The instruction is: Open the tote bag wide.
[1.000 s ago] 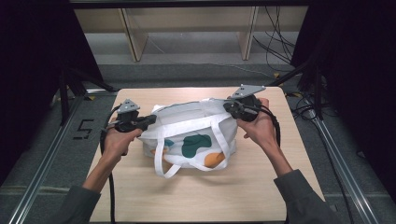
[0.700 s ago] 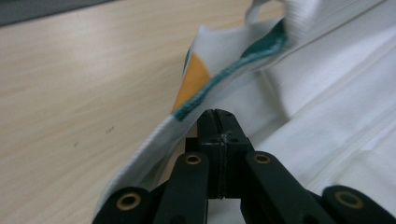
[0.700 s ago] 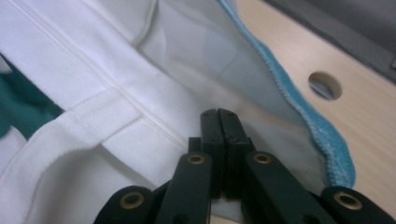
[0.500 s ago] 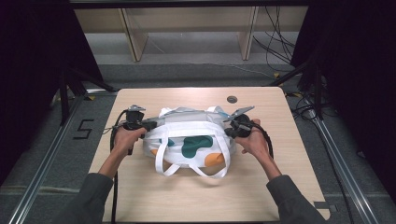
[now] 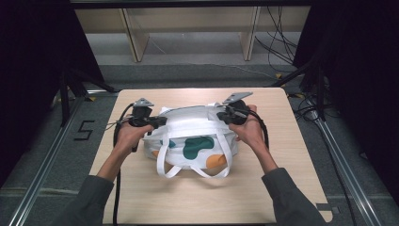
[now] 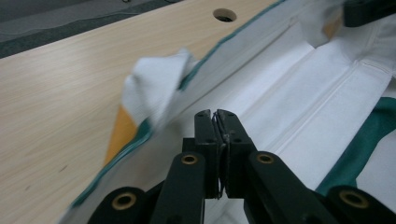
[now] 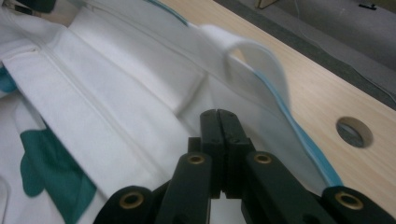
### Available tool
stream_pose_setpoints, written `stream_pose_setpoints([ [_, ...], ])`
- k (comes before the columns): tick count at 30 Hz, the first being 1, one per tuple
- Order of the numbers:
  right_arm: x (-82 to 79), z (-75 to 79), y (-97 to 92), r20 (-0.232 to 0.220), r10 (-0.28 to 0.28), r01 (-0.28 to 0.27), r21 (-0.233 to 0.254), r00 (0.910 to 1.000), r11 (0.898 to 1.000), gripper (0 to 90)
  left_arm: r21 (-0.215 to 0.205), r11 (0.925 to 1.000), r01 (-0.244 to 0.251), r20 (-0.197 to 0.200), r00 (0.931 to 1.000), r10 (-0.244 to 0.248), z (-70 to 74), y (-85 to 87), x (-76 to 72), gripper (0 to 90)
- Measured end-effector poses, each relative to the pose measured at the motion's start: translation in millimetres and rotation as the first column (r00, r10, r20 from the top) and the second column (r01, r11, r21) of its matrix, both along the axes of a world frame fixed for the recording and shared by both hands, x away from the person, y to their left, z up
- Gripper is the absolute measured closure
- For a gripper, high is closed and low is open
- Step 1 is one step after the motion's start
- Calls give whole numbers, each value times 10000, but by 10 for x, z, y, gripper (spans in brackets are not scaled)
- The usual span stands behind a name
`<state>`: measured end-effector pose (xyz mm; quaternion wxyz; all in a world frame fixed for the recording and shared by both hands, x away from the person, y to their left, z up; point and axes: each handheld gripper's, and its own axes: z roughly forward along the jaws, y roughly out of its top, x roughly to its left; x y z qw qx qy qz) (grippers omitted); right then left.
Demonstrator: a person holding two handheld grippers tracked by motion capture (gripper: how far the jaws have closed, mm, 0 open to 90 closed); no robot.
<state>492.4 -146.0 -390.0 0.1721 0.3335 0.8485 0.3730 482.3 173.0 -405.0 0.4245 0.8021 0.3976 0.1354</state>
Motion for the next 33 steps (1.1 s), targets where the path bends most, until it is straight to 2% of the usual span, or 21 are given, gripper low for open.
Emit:
stream_pose_setpoints([
  [3, 130, -98, 185, -226, 7, -11, -166, 9997, 9999, 898, 169, 9997, 190, -318, 9993, -185, -54, -157, 99, 869],
  [5, 161, -185, 245, -1062, 185, -222, -337, 9942, 9992, 900, 337, 9992, 204, -486, 9986, -187, -91, -211, 172, 872],
  [6, 161, -185, 245, -1062, 185, -222, -337, 9942, 9992, 900, 332, 9993, 185, -557, 9983, -166, -106, -223, 196, 872],
  [7, 128, -179, 243, -1270, 191, -238, -362, 9917, 9991, 900, 375, 9992, 104, -706, 9975, -78, -130, -235, 238, 872],
  [9, -51, -191, 190, -1614, 1331, -1366, -108, 9779, 9906, 900, 219, 9998, 22, -954, 9954, -1, -157, -224, 304, 878],
  [12, -230, -220, 162, -1684, 1752, -1797, -119, 9700, 9836, 900, 168, 9998, -89, -1111, 9937, 107, -167, -204, 343, 885],
  [13, -430, -247, 127, -1962, 2464, -2552, -206, 9491, 9667, 900, 169, 9998, -146, -1181, 9929, 165, -173, -190, 362, 888],
  [14, -430, -247, 127, -1962, 2464, -2552, -206, 9491, 9667, 900, 148, 9997, -191, -1246, 9920, 208, -180, -177, 375, 888],
  [16, -631, -328, 116, -2103, 2775, -2903, -324, 9374, 9564, 900, 31, 9996, -282, -1380, 9900, 284, -199, -167, 389, 889],
  [17, -811, -463, 157, -2645, 3360, -3458, 99, 9040, 9383, 900, 36, 9995, -302, -1381, 9900, 304, -202, -170, 391, 889],
  [18, -811, -463, 157, -2645, 3360, -3458, 99, 9040, 9383, 900, 118, 9995, -278, -1322, 9908, 292, -203, -178, 388, 889],
  [19, -936, -586, 252, -2897, 3663, -4018, -724, 8843, 9129, 900, 245, 9993, -273, -1246, 9917, 302, -195, -184, 380, 882],
  [22, -982, -606, 302, -2970, 3394, -3791, -867, 8925, 9213, 900, 337, 9992, -219, -1111, 9935, 255, -179, -206, 338, 877],
  [23, -969, -567, 307, -2819, 3405, -3679, -492, 8970, 9286, 900, 392, 9992, -98, -1063, 9942, 140, -165, -217, 298, 876],
  [24, -915, -485, 298, -2056, 3618, -3759, -326, 9093, 9261, 900, 459, 9989, 68, -1002, 9950, -21, -153, -225, 263, 875],
  [25, -893, -337, 289, -1663, 3458, -3501, 37, 9235, 9367, 900, 430, 9989, 163, -978, 9951, -121, -146, -236, 235, 873],
  [26, -893, -337, 289, -1663, 3458, -3501, 37, 9235, 9367, 900, 383, 9986, 359, -965, 9948, -320, -135, -252, 191, 873],
  [27, -833, -168, 266, -1064, 3200, -3194, 231, 9414, 9473, 900, 377, 9977, 561, -970, 9939, -522, -131, -265, 158, 870],
  [29, -770, -94, 255, -694, 3017, -2994, 410, 9509, 9532, 900, 515, 9911, 1230, -1157, 9864, -1164, -166, -319, 55, 866],
  [30, -770, -94, 255, -694, 3017, -2994, 410, 9509, 9532, 900, 515, 9911, 1230, -1157, 9864, -1164, -166, -319, 55, 868],
  [33, -556, -61, 283, -188, 2107, -2108, -4, 9774, 9775, 900, 555, 9851, 1629, -1330, 9790, -1544, -227, -366, -67, 873],
])
